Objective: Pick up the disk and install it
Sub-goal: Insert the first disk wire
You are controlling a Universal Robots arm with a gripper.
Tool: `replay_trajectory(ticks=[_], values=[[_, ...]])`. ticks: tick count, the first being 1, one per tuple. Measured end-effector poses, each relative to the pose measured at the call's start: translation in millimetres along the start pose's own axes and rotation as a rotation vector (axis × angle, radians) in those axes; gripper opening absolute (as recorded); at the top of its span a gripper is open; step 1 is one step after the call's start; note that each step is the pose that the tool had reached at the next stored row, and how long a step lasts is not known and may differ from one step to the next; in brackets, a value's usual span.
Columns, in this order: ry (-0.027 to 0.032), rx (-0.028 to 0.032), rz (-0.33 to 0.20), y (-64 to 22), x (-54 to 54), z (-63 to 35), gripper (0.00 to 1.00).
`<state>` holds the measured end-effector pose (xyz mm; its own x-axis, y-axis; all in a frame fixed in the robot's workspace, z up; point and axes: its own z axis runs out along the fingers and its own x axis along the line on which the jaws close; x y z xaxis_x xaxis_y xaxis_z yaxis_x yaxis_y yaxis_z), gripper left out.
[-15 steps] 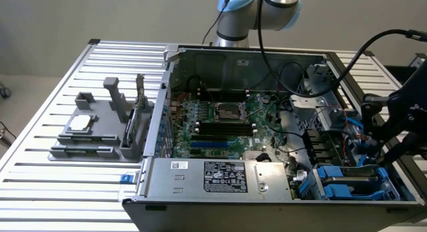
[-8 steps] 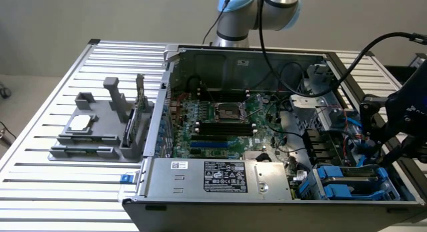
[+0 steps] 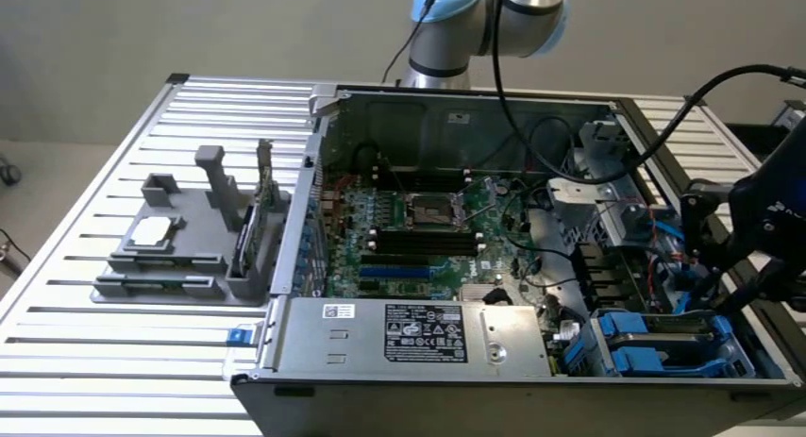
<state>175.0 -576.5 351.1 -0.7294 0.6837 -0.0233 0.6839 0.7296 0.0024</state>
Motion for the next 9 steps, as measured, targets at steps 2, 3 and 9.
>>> replay_trajectory(ticks=[2,3,9], values=[[-0.0001,0.0008,0.035,0.0,0.0,1.9,0.31],[-0.0001,0.0012,0.053,0.0,0.0,2.9,0.31],[0.0002,0.004,0.144,0.0,0.1,4.5,0.31]])
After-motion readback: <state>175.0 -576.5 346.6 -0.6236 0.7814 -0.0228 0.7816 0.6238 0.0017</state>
